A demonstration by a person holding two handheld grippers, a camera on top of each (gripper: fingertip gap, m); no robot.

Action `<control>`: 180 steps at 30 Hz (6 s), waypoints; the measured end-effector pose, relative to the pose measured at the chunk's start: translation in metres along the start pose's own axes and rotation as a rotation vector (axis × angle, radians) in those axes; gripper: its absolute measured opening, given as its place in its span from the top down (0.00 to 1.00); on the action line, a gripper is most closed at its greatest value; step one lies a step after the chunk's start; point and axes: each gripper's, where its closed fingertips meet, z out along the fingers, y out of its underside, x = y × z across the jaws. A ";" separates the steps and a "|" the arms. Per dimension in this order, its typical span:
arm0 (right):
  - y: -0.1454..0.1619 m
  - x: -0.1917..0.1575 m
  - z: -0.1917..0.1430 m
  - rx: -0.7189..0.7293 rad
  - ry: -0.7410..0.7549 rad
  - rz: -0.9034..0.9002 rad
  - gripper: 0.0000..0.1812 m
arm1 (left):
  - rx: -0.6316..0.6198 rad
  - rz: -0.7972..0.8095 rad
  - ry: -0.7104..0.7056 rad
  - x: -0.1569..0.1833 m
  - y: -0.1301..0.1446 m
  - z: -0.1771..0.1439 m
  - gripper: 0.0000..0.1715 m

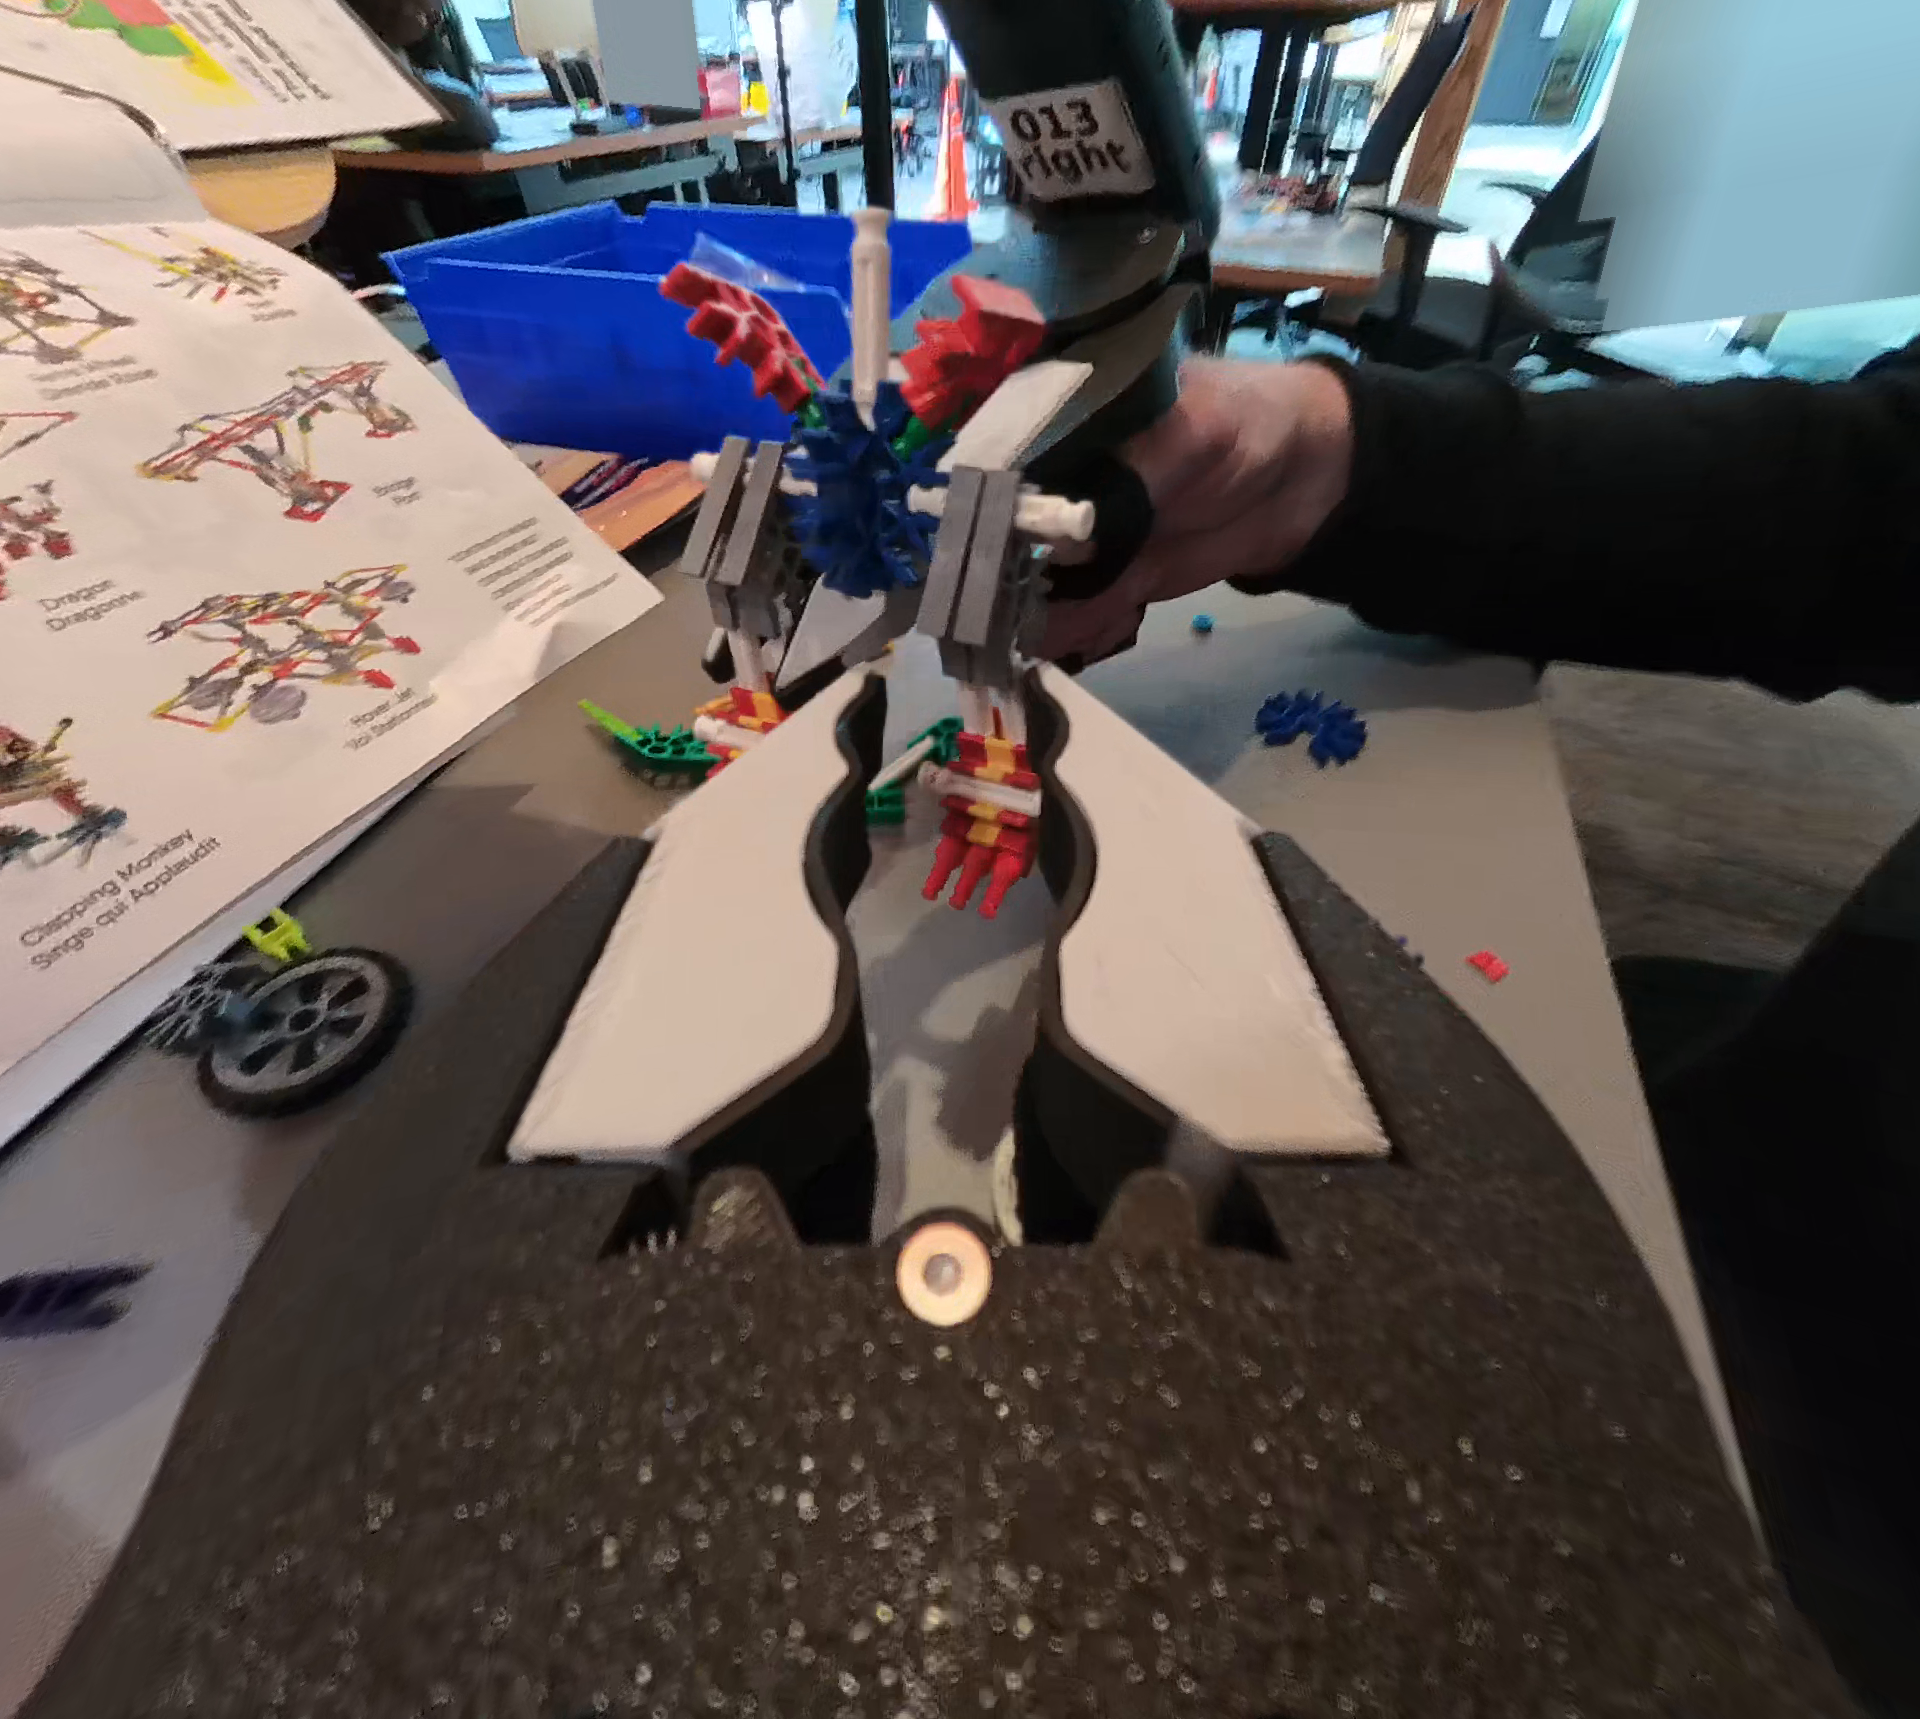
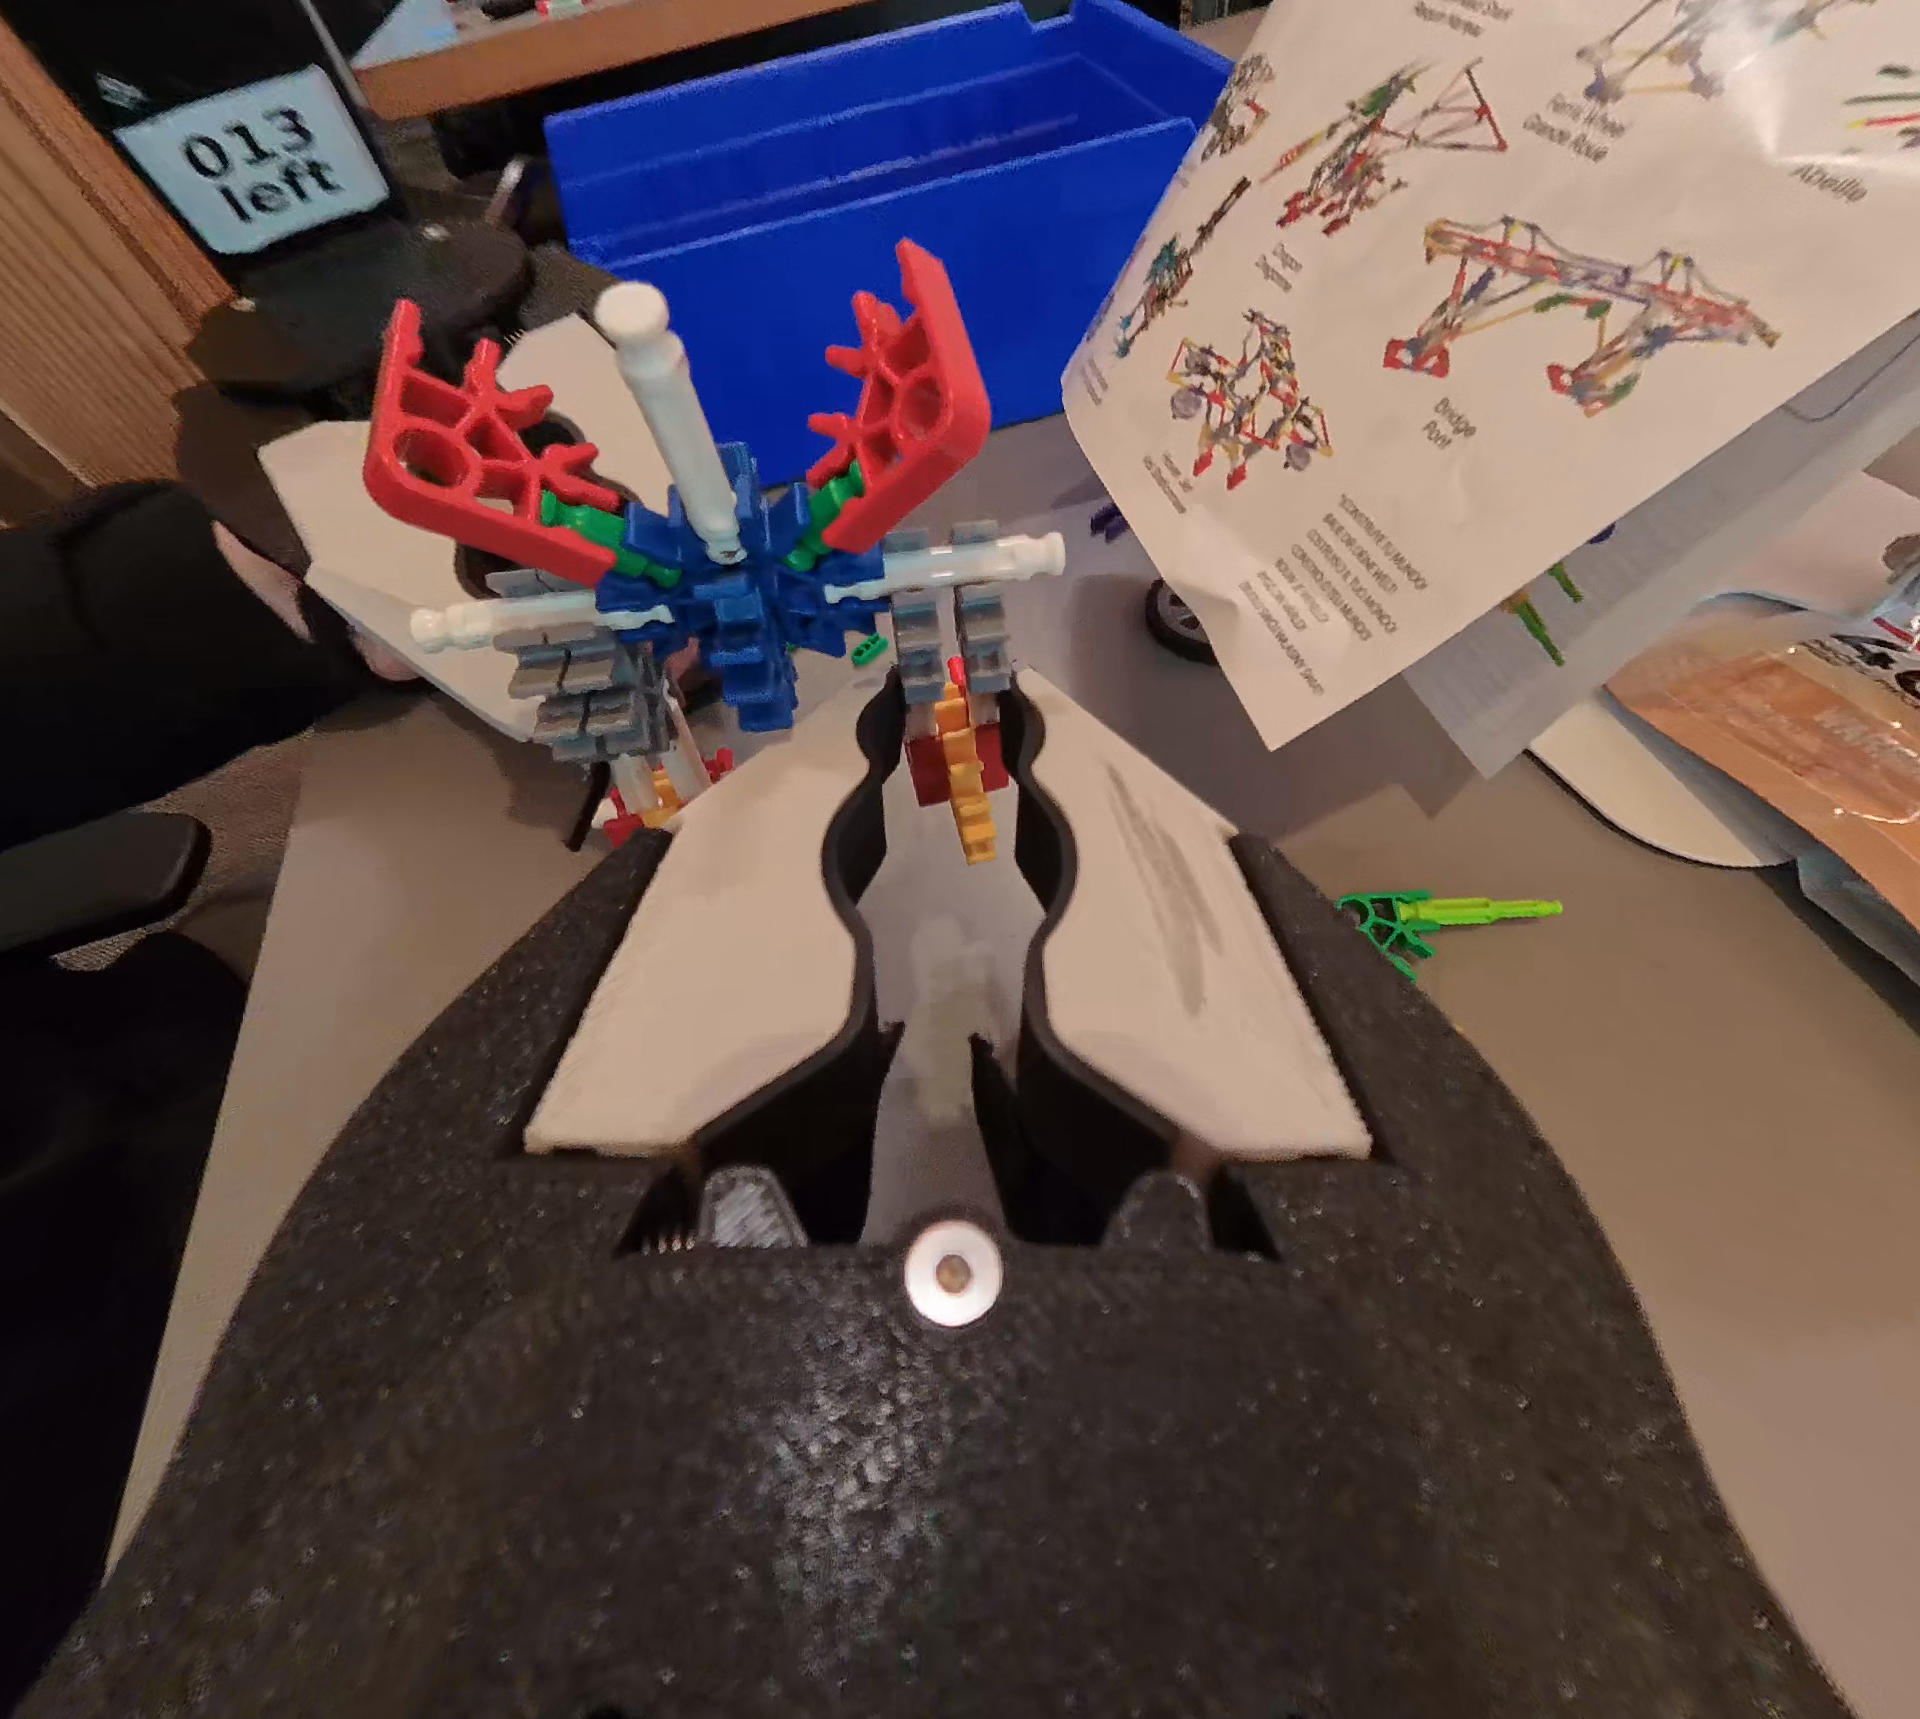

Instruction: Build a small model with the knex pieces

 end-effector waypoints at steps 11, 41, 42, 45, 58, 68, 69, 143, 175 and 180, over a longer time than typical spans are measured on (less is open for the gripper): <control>0.033 0.017 0.020 -0.157 0.050 -0.005 0.88 | -0.204 0.118 -0.105 -0.012 0.040 0.008 0.91; 0.032 0.022 -0.027 -0.290 0.107 -0.132 0.80 | -0.368 0.143 -0.138 -0.021 0.045 -0.011 0.84; 0.029 0.019 -0.030 -0.274 0.099 -0.130 0.79 | -0.352 0.137 -0.138 -0.022 0.041 -0.012 0.83; 0.029 0.010 -0.031 -0.256 0.067 -0.119 0.79 | -0.362 0.118 -0.103 -0.020 0.041 -0.010 0.83; 0.034 -0.010 -0.008 -0.264 -0.126 -0.097 0.75 | -0.425 0.093 -0.109 -0.003 0.057 0.015 0.73; 0.035 -0.004 -0.009 -0.316 -0.195 -0.133 0.76 | -0.442 0.081 -0.213 0.004 0.059 0.016 0.72; 0.035 -0.003 -0.009 -0.320 -0.200 -0.136 0.76 | -0.447 0.093 -0.222 0.004 0.059 0.015 0.72; 0.014 -0.020 -0.019 -0.301 0.007 -0.546 0.89 | -0.313 0.264 -0.162 -0.033 0.019 -0.013 0.86; 0.015 -0.031 -0.016 -0.450 -0.142 -0.634 0.92 | -0.665 0.537 0.036 -0.030 0.028 -0.019 0.90; 0.014 -0.029 -0.016 -0.436 -0.143 -0.474 0.92 | -0.674 0.470 0.006 -0.030 0.028 -0.018 0.91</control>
